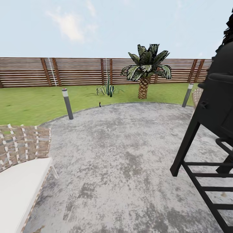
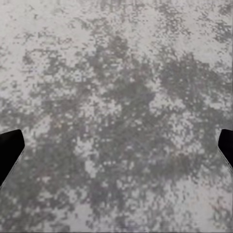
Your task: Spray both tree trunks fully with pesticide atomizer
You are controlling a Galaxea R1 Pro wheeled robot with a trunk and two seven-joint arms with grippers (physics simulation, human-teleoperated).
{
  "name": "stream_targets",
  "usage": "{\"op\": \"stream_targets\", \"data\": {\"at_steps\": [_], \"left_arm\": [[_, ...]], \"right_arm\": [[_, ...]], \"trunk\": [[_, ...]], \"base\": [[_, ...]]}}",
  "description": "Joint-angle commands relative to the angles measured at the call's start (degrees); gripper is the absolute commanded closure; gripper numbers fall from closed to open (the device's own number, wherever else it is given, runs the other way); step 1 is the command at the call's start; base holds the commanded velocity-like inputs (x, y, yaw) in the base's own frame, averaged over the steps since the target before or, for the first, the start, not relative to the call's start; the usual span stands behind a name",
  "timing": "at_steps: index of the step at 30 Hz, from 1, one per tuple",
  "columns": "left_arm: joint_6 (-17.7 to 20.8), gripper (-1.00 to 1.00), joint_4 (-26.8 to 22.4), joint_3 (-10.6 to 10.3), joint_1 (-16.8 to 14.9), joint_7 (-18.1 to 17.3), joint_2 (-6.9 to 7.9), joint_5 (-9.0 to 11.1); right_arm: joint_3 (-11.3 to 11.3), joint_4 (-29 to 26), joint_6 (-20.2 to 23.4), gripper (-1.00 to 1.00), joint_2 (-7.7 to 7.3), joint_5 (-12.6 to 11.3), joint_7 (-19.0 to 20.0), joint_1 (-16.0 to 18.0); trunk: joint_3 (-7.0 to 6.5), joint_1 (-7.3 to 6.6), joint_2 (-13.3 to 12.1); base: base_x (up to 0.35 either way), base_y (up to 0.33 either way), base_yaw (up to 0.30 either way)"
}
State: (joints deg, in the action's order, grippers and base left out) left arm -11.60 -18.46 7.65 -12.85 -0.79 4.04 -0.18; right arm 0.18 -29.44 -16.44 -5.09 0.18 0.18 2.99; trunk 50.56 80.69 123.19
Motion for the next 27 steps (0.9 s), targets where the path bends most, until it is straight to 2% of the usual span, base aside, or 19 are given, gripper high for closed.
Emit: {"op": "stream_targets", "data": {"at_steps": [1, 27], "left_arm": [[0.00, -1.00, 0.00, 0.00, -0.02, 0.00, 0.00, 0.00], [0.00, -1.00, 0.00, 0.00, 0.00, 0.00, 0.00, 0.00]], "right_arm": [[0.00, 0.00, 0.00, -1.00, 0.00, 0.00, 0.00, 0.00], [0.03, 0.00, 0.00, -1.00, 0.00, 0.03, 0.00, 0.00]], "trunk": [[0.00, 0.00, 0.00], [0.00, 0.00, 0.00]], "base": [[0.339, 0.000, 0.000], [0.339, 0.000, 0.000]]}}
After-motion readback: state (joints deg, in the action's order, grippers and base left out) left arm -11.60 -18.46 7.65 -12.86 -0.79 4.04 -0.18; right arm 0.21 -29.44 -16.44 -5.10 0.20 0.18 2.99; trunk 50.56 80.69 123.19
